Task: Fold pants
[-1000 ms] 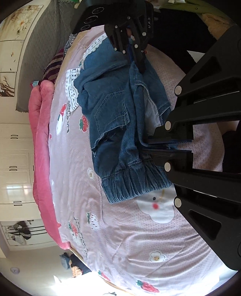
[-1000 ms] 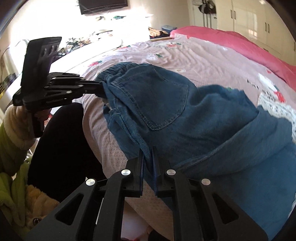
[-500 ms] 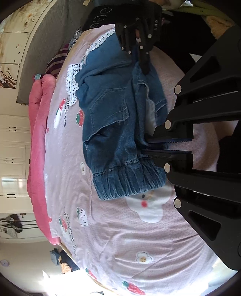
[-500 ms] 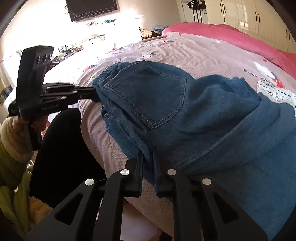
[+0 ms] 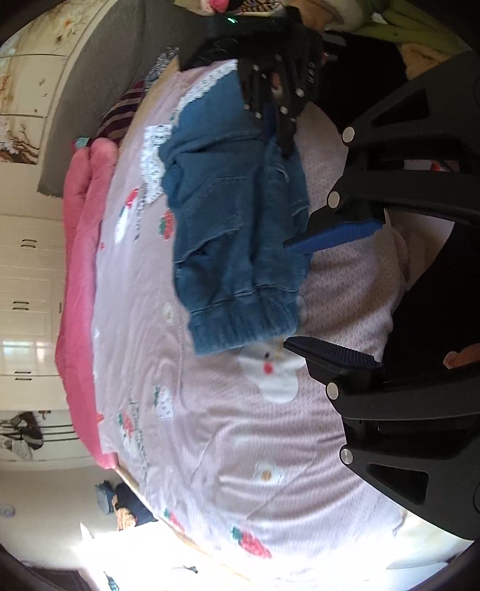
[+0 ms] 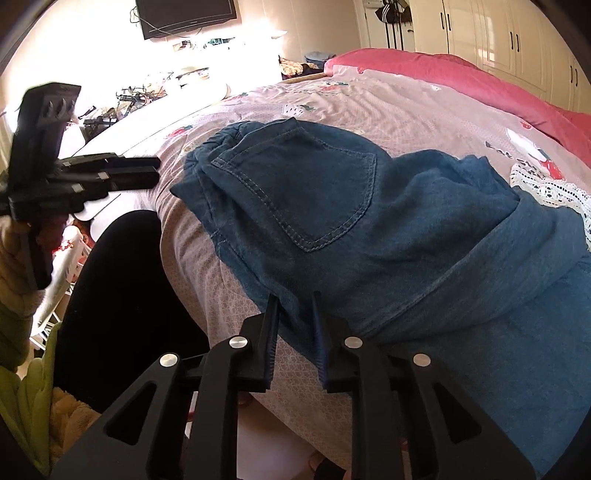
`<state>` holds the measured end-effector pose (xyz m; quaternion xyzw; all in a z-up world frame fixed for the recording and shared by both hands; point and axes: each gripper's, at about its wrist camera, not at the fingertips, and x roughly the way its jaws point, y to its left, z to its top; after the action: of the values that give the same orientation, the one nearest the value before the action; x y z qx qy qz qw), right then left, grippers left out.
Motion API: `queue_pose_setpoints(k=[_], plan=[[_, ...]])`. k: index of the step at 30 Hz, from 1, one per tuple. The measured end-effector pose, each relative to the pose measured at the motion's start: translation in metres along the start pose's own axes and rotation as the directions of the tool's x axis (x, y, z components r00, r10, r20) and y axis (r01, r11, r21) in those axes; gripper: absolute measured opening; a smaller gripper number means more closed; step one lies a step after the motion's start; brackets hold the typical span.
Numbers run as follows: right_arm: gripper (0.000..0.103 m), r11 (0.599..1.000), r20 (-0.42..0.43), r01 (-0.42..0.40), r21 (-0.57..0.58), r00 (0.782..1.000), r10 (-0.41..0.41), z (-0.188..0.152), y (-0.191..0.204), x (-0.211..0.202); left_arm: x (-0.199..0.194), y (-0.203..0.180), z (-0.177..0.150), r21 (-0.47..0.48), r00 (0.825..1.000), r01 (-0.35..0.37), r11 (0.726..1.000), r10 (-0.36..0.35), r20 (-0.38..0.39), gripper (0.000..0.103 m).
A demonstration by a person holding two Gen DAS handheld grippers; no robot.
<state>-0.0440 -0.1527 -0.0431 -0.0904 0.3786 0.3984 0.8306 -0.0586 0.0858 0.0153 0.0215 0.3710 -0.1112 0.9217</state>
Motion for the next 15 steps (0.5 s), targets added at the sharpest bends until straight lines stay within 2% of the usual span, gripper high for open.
queue_pose_setpoints(k=[2, 7, 12, 15], plan=[[0.021, 1.0, 0.001, -0.007, 0.006, 1.0, 0.007, 0.001, 0.0, 0.0, -0.005, -0.004, 0.008, 0.0, 1.0, -0.001, 1.0, 0.001, 0.025, 0.038], [0.024, 1.0, 0.0, -0.017, 0.008, 1.0, 0.017, -0.002, 0.001, -0.003, 0.007, -0.036, 0.035, 0.025, 0.995, 0.087, 0.996, -0.088, 0.055, 0.038], [0.024, 0.999, 0.003, -0.014, 0.037, 1.0, 0.014, -0.008, -0.008, -0.019, 0.045, -0.066, 0.044, 0.02, 0.987, 0.159, 0.987, -0.159, 0.003, 0.038], [0.024, 0.997, 0.02, 0.012, 0.077, 1.0, -0.014, -0.015, -0.021, -0.036, 0.067, -0.075, 0.032, 0.016, 0.986, 0.16, 0.987, -0.159, -0.058, 0.038]])
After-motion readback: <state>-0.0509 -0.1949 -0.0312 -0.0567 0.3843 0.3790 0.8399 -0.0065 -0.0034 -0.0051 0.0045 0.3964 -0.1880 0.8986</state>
